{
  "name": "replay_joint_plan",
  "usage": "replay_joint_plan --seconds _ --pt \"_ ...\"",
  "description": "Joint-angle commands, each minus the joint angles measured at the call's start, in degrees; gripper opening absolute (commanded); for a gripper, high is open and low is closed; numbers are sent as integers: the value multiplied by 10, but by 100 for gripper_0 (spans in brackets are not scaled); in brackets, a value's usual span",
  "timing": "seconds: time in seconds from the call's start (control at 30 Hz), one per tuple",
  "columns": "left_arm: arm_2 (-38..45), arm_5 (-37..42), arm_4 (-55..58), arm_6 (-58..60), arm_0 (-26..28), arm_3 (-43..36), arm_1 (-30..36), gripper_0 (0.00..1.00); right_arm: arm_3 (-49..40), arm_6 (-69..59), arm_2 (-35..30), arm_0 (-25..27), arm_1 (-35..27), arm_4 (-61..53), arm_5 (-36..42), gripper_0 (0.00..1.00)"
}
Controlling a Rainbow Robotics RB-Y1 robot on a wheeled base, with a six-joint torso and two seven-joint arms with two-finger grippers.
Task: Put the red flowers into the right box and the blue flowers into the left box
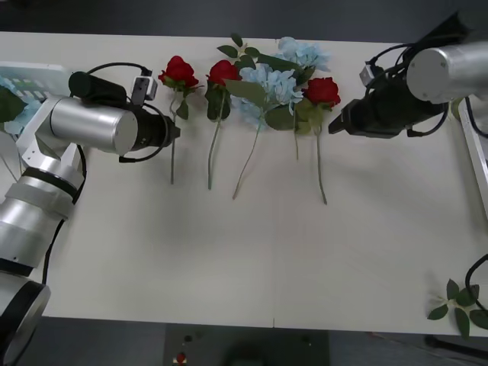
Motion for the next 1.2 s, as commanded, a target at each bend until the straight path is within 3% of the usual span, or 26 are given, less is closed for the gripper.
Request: replay_joint_plan --seconds 0.03,0.27,0.43,0.63,0.67,0.77,0.8,0.83,0.9,1.1,1.13,1.2 --pt "-5 -22 -7 18 -26 18 -14 88 32 -49 -20 -16 33 32 -25 98" --pt "-22 -27 -7 25 -51 46 -17 88 76 -59 -19 -15 84 66 -72 98" --pt "-42 -74 -6 32 -75 93 -20 89 99 -61 -17 -15 109 79 -92 98" --pt "-42 -81 -9 33 -79 98 -22 86 120 -72 40 -30 118 90 -123 98" --pt "-43 -81 -9 33 -78 98 -22 79 123 -73 48 -31 120 90 -127 98" --pt "-54 -89 -11 33 -78 98 -22 24 135 -76 64 -37 127 95 -137 98" --pt "-56 -89 -11 33 -78 98 -22 10 139 -77 67 -37 131 98 -140 98" --pt "-56 -89 -11 33 -78 99 -22 5 141 -76 69 -39 134 101 -141 99" --pt "-56 -89 -9 33 -78 98 -22 1 146 -77 79 -43 138 107 -143 98" --pt "-56 -89 -9 33 -78 98 -22 1 149 -72 127 -56 146 171 -151 98" --pt "-56 -89 -10 33 -78 99 -22 0 148 -72 130 -55 150 198 -151 92" --pt "-56 -89 -10 33 -78 99 -22 0 149 -72 133 -56 156 228 -148 66"
